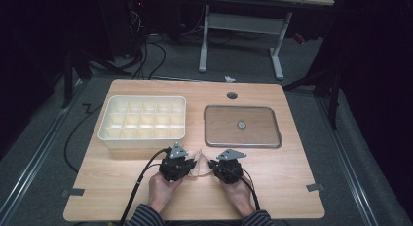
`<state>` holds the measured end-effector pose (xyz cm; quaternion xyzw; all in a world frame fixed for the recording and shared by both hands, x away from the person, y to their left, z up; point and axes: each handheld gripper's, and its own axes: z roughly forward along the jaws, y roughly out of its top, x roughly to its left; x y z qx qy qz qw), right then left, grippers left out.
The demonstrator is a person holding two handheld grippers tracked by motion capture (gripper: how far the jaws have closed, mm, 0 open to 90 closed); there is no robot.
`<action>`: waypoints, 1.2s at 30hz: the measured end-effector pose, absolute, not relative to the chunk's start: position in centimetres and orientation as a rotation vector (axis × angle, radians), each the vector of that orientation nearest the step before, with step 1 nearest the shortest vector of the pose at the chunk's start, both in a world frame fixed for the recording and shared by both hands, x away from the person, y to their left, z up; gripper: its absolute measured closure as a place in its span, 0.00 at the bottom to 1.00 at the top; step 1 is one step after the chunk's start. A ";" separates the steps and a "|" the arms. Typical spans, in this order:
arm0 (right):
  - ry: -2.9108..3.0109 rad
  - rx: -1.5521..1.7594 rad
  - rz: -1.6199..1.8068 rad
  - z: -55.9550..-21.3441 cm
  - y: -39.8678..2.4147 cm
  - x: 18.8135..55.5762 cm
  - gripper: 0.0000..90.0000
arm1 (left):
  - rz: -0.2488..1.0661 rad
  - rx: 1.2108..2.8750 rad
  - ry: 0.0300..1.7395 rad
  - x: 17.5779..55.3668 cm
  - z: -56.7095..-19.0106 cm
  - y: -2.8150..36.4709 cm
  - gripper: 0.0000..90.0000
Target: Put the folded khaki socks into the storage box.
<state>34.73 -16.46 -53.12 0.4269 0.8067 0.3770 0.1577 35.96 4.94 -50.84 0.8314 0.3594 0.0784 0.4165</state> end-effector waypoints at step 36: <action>2.250 1.223 1.096 -51.6 -17.3 34.2 0.79 | 0.136 2.027 0.905 35.8 -50.2 5.6 0.63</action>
